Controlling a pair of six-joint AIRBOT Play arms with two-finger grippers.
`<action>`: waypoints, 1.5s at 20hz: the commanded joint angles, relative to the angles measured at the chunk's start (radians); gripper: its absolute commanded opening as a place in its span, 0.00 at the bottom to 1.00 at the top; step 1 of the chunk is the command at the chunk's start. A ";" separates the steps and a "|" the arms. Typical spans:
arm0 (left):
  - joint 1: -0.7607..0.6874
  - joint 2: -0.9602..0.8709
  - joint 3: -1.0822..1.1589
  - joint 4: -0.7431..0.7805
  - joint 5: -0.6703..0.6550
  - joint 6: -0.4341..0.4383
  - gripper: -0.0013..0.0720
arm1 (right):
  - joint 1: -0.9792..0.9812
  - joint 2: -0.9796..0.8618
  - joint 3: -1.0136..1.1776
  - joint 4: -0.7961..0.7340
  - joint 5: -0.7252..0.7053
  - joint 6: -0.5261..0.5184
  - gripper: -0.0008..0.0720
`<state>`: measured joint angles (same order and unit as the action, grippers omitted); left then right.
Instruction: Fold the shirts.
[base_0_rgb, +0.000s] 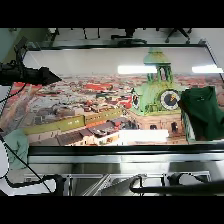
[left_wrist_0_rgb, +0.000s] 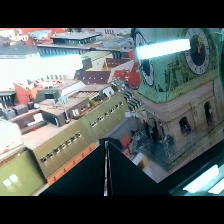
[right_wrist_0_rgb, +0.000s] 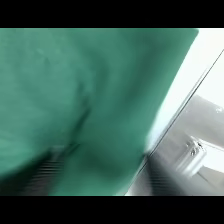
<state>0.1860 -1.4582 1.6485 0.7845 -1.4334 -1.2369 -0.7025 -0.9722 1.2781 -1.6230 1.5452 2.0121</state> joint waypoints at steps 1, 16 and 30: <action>0.000 0.000 0.000 0.000 0.001 0.005 0.03 | 0.001 -0.024 -0.002 0.051 -0.069 -0.063 0.95; -0.051 0.335 -0.428 0.006 0.050 0.022 0.03 | 0.784 -0.009 -0.064 0.316 -0.333 -0.294 0.04; -0.174 0.570 -0.863 0.007 0.161 0.024 0.03 | 0.980 0.105 -0.295 0.368 -0.354 -0.281 0.05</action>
<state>0.0154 -0.8989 0.8013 0.7921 -1.2778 -1.2133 0.2726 -0.8722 0.9886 -1.2881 1.1522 1.7161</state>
